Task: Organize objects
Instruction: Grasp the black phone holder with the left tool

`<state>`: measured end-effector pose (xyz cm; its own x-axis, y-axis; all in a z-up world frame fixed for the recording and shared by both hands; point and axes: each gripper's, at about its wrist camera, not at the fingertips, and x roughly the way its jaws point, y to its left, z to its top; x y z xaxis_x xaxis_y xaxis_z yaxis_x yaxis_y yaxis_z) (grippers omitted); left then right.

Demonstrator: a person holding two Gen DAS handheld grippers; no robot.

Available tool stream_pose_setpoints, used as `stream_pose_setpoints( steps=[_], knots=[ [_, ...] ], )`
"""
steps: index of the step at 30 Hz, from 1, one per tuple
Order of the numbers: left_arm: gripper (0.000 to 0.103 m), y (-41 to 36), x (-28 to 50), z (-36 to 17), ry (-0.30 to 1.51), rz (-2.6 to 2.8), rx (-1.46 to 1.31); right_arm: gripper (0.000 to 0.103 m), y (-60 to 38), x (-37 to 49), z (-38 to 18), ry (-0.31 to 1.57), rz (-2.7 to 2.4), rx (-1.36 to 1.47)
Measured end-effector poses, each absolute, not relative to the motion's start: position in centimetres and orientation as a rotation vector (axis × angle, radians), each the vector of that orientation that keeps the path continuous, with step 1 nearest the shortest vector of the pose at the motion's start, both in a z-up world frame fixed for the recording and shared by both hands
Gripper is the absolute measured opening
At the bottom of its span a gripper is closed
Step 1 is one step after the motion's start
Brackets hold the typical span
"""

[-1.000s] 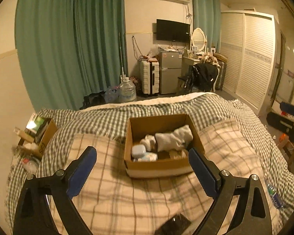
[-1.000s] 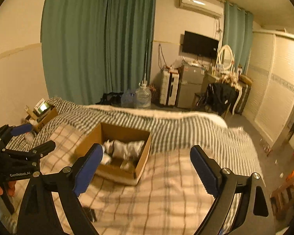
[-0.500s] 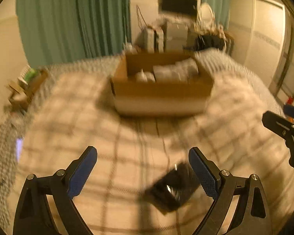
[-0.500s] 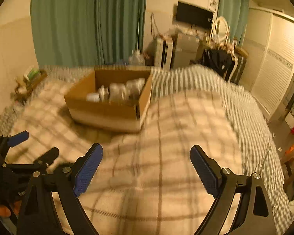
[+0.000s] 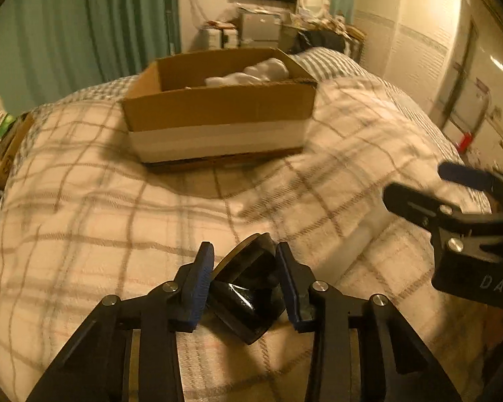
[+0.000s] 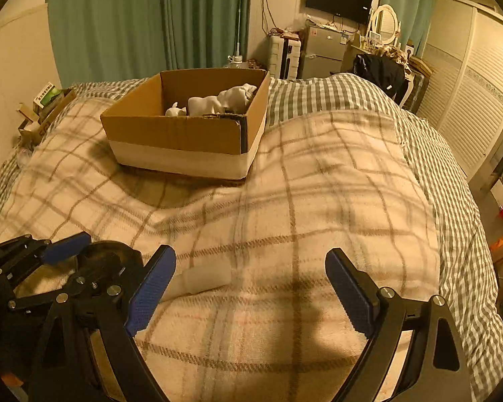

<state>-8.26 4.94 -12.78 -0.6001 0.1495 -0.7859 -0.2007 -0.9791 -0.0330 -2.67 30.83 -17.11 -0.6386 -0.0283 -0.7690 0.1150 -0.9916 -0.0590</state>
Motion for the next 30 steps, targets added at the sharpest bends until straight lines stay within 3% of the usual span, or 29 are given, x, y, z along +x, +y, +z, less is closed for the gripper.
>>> stream_pose_setpoints(
  steps=[2,3,15,21,23,25,27,30],
  knots=[
    [0.020,3.8,-8.3,-12.2,0.003,2.678,-1.280,0.091,30.8,-2.7,-17.1,0.156,-2.771,1.296],
    [0.002,3.2,-8.2,-11.7,-0.047,2.693,-1.262,0.091,30.8,-2.7,-17.2,0.155,-2.770,1.297],
    [0.000,2.9,-8.0,-11.4,-0.047,2.666,-1.249,0.087,28.9,-3.6,-19.4,0.215,-2.636,1.393],
    [0.007,1.9,-8.3,-11.8,-0.104,2.674,-1.297,0.049,27.6,-4.0,-21.1,0.286,-2.545,1.448],
    [0.016,1.5,-8.3,-11.9,-0.120,2.683,-1.315,0.044,27.2,-3.8,-21.2,0.340,-2.554,1.444],
    [0.039,1.2,-8.3,-11.9,-0.129,2.707,-1.325,0.038,27.2,-3.6,-21.1,0.346,-2.561,1.430],
    [0.050,0.7,-8.1,-11.6,-0.165,2.718,-1.310,0.032,27.6,-3.4,-20.6,0.315,-2.575,1.408],
    [0.050,0.5,-7.9,-11.3,-0.173,2.712,-1.308,0.022,28.0,-3.2,-19.9,0.282,-2.592,1.379]
  ],
)
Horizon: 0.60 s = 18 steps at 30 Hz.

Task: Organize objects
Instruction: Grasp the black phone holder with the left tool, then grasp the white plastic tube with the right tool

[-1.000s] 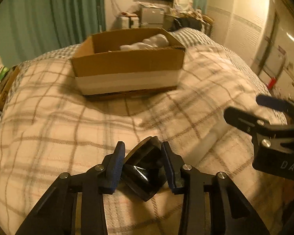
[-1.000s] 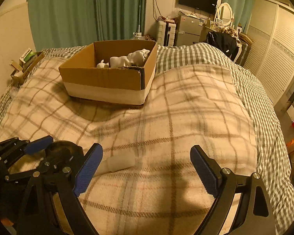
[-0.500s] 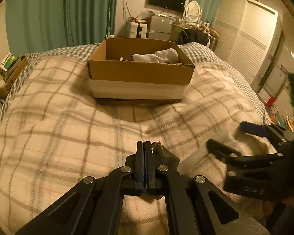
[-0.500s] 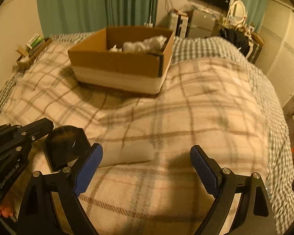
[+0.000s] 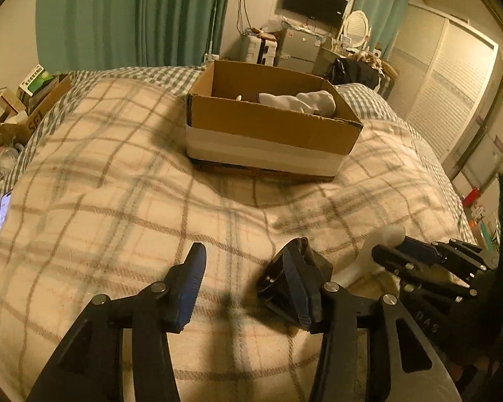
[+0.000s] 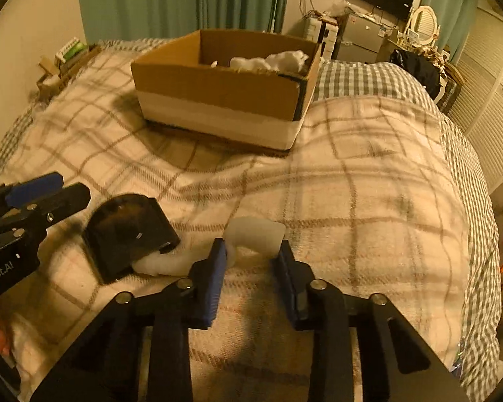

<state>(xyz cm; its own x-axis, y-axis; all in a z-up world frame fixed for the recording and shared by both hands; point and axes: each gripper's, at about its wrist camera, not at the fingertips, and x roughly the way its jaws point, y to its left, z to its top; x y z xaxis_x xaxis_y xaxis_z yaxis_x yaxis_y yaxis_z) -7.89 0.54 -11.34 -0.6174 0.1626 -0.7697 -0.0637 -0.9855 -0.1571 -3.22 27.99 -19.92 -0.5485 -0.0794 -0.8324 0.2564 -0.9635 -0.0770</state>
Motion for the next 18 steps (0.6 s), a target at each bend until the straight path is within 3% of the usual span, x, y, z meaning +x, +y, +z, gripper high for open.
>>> stream_pose_setpoints(
  steps=[1,2,15,18],
  knots=[
    [0.050,0.7,-7.8,-11.3,-0.166,2.707,-1.308,0.006,28.0,-3.2,-19.7,0.277,-2.596,1.371],
    [0.050,0.9,-7.7,-11.2,-0.152,2.699,-1.307,0.001,28.1,-3.2,-19.4,0.279,-2.606,1.362],
    [0.058,4.0,-9.7,-13.9,-0.096,2.492,-1.397,0.000,29.1,-3.5,-18.7,0.152,-2.565,1.342],
    [0.032,4.3,-10.1,-14.7,-0.112,2.452,-1.397,0.000,29.3,-3.5,-18.9,0.133,-2.563,1.347]
  ],
)
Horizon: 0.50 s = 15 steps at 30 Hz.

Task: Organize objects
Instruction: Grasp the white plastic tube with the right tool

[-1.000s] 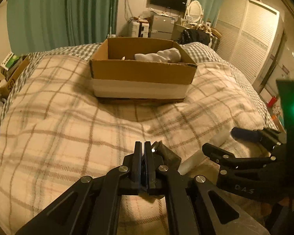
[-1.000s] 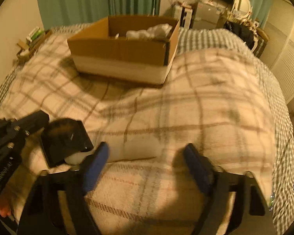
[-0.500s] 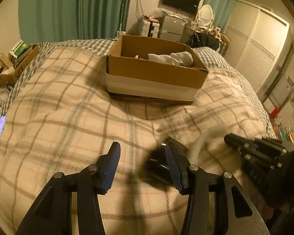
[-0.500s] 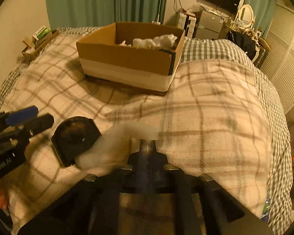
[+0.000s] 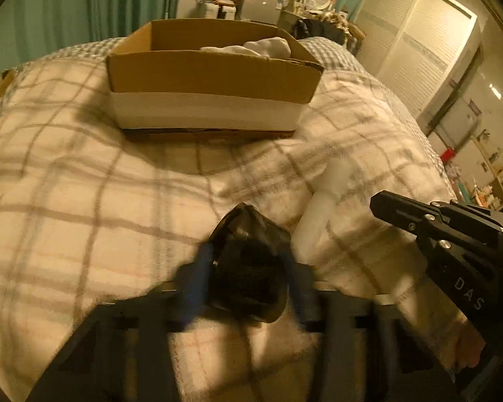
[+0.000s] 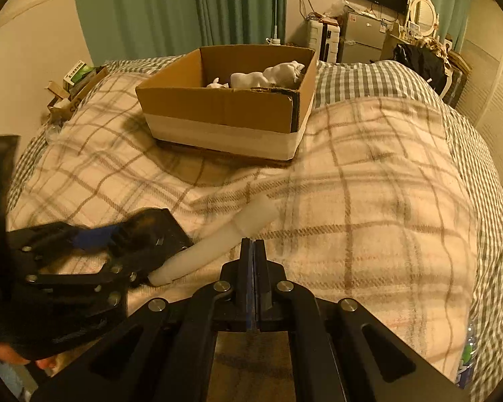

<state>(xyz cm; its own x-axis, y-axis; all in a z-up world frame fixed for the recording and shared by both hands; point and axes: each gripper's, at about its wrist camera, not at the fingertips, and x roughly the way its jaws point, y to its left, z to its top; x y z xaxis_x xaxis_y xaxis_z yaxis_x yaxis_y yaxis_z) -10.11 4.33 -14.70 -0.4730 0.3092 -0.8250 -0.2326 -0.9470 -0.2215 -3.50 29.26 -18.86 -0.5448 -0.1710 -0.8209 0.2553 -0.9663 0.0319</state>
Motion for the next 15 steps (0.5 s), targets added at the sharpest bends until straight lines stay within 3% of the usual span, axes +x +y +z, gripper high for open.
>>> stream_pose_setpoints(
  steps=[3,5,7,15],
  knots=[
    [0.010,4.4,-9.5,-14.0,-0.107,2.468,-1.353,0.001,29.2,-3.6,-19.1,0.133,-2.559,1.358],
    [0.009,4.3,-9.1,-13.3,-0.087,2.510,-1.322,0.007,29.2,-3.7,-19.2,0.141,-2.560,1.370],
    [0.008,4.1,-8.7,-12.6,-0.090,2.541,-1.288,0.029,29.1,-3.7,-19.2,0.148,-2.565,1.372],
    [0.008,1.8,-8.4,-10.1,-0.111,2.642,-1.204,0.043,28.3,-4.7,-18.9,0.137,-2.552,1.387]
  ],
)
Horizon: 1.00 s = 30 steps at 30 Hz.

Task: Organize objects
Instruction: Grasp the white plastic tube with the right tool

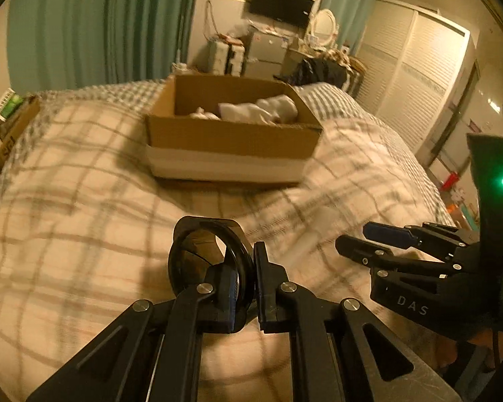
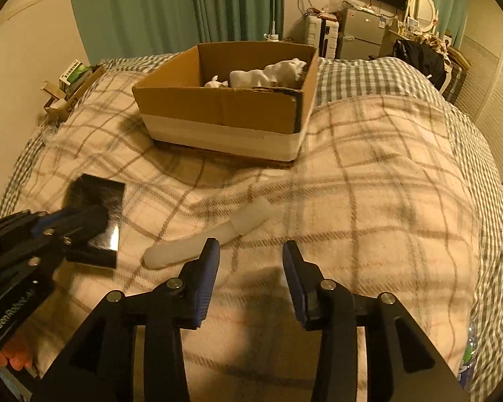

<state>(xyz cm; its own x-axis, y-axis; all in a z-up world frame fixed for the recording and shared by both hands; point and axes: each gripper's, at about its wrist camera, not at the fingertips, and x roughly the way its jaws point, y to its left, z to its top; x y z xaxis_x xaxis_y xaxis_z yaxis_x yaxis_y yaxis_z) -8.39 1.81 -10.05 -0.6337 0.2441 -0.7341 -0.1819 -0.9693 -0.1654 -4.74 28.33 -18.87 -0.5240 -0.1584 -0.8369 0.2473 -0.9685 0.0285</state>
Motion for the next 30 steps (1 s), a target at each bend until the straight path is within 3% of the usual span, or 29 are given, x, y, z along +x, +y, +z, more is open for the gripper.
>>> stream_pose_setpoints(
  steps=[10,20,22,24,26,27,28,30],
  knots=[
    [0.008,-0.9,-10.3,-11.1,-0.187,2.666,-1.258,0.054,24.5,-9.3,-22.6,0.148,-2.497,1.570],
    [0.009,-0.7,-10.3,-12.2,-0.191,2.644,-1.285,0.057,23.7,-10.9,-24.5,0.109,-2.450,1.630],
    [0.009,-0.7,-10.2,-12.1,-0.195,2.644,-1.285,0.067,23.3,-11.1,-24.8,0.126,-2.422,1.648],
    [0.009,-0.7,-10.1,-12.1,-0.204,2.642,-1.287,0.067,22.5,-10.8,-25.1,0.208,-2.410,1.655],
    [0.009,-0.9,-9.9,-12.2,-0.217,2.641,-1.288,0.062,22.2,-10.1,-25.1,0.272,-2.423,1.648],
    [0.009,-1.0,-9.8,-12.2,-0.223,2.640,-1.287,0.051,22.2,-9.6,-25.0,0.298,-2.432,1.641],
    [0.009,-1.0,-9.7,-12.1,-0.227,2.641,-1.288,0.033,22.3,-9.1,-24.9,0.299,-2.433,1.639],
    [0.009,-1.1,-9.5,-12.1,-0.231,2.642,-1.285,0.021,22.9,-8.2,-24.9,0.238,-2.402,1.645]
  ],
)
